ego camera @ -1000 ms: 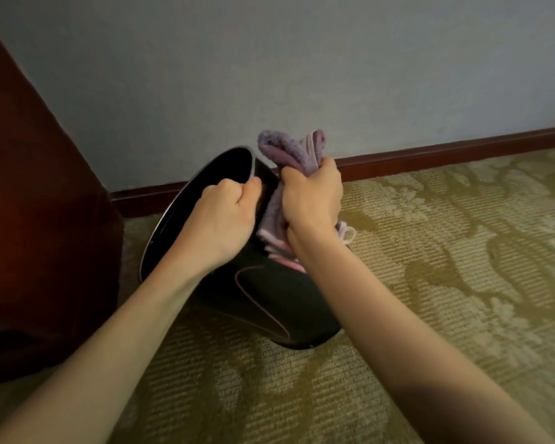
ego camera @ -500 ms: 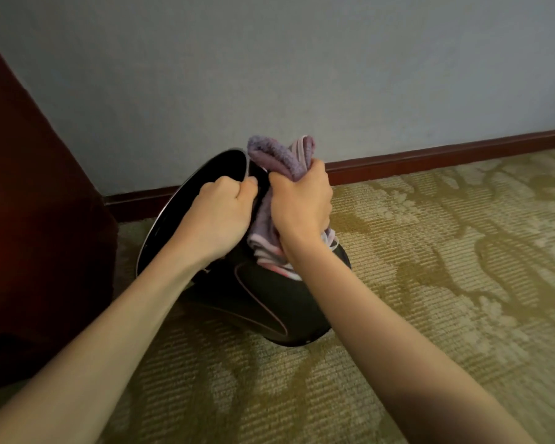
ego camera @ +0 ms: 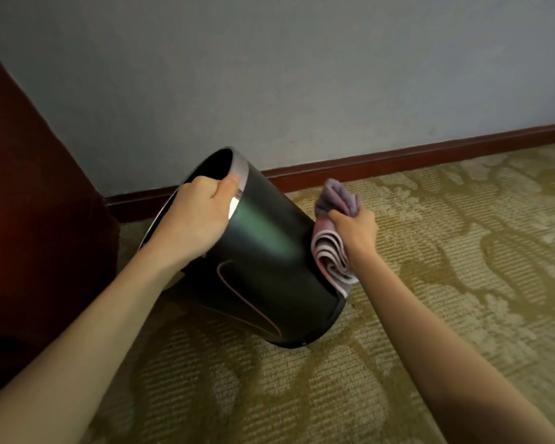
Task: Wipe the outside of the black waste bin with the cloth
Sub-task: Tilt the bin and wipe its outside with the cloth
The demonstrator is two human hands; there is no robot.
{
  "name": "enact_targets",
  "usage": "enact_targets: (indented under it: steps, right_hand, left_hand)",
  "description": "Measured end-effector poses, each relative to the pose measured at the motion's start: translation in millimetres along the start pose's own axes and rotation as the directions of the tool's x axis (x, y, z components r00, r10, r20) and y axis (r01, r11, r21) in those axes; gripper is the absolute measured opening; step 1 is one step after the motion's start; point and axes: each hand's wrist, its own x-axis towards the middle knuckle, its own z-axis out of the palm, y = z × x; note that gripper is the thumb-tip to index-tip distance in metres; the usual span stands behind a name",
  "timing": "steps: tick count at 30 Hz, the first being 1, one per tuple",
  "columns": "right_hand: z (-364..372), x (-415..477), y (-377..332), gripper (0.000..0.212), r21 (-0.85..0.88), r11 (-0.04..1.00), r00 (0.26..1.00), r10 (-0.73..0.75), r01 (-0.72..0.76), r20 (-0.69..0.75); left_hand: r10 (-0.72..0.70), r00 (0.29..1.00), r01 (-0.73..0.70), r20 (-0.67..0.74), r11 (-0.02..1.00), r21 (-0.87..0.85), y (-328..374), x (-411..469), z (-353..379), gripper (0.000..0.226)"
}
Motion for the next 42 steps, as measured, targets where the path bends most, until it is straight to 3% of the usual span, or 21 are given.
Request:
enact_targets:
  steps: [4, 10, 13, 19, 26, 32, 39, 42]
  right_hand:
    - [-10.6, 8.3, 17.8, 0.039, 0.021, 0.995, 0.995, 0.097, -0.096, -0.034]
    - [-6.1, -2.6, 17.4, 0.044, -0.061, 0.998, 0.993, 0.019, -0.027, -0.120]
    - [-5.7, -14.5, 19.4, 0.040, -0.034, 0.999, 0.990, -0.018, 0.014, -0.136]
    - [-3.4, -33.8, 14.1, 0.032, 0.028, 0.994, 0.988, -0.107, 0.110, -0.112]
    - [-23.2, -28.0, 19.1, 0.031, 0.070, 0.988, 0.989, -0.132, 0.136, -0.060]
    - [-64.9, -17.3, 33.6, 0.018, 0.060, 0.982, 0.982, -0.172, 0.177, -0.079]
    - [-118.5, 0.7, 42.2, 0.024, -0.010, 0.982, 0.963, -0.189, 0.191, -0.191]
    - [-136.8, 4.6, 47.8, 0.026, -0.019, 0.983, 0.964, -0.181, 0.181, -0.194]
  left_hand:
    - [-0.024, 1.000, 0.024, -0.005, 1.000, 0.011, -4.8, 5.6, -2.3, 0.054]
    - [-0.081, 0.996, 0.083, 0.044, 0.995, -0.051, -6.8, 7.3, -1.8, 0.058]
    - [-0.117, 0.993, 0.119, 0.025, 0.980, -0.159, -11.9, 6.6, -8.8, 0.035]
    - [-0.001, 1.000, 0.000, -0.016, 0.996, -0.088, -10.3, 6.0, -11.4, 0.035]
    - [0.032, 0.992, -0.007, 0.118, 0.979, -0.205, 25.6, -6.8, 12.6, 0.030]
    - [0.109, 0.958, -0.081, 0.264, 0.990, -0.116, 67.8, -18.9, 57.5, 0.035]
    - [0.183, 0.906, -0.227, 0.382, 0.971, 0.074, 94.9, -48.5, 112.4, 0.029]
    - [0.288, 0.855, -0.395, 0.431, 0.900, 0.182, 103.1, -69.5, 136.1, 0.026]
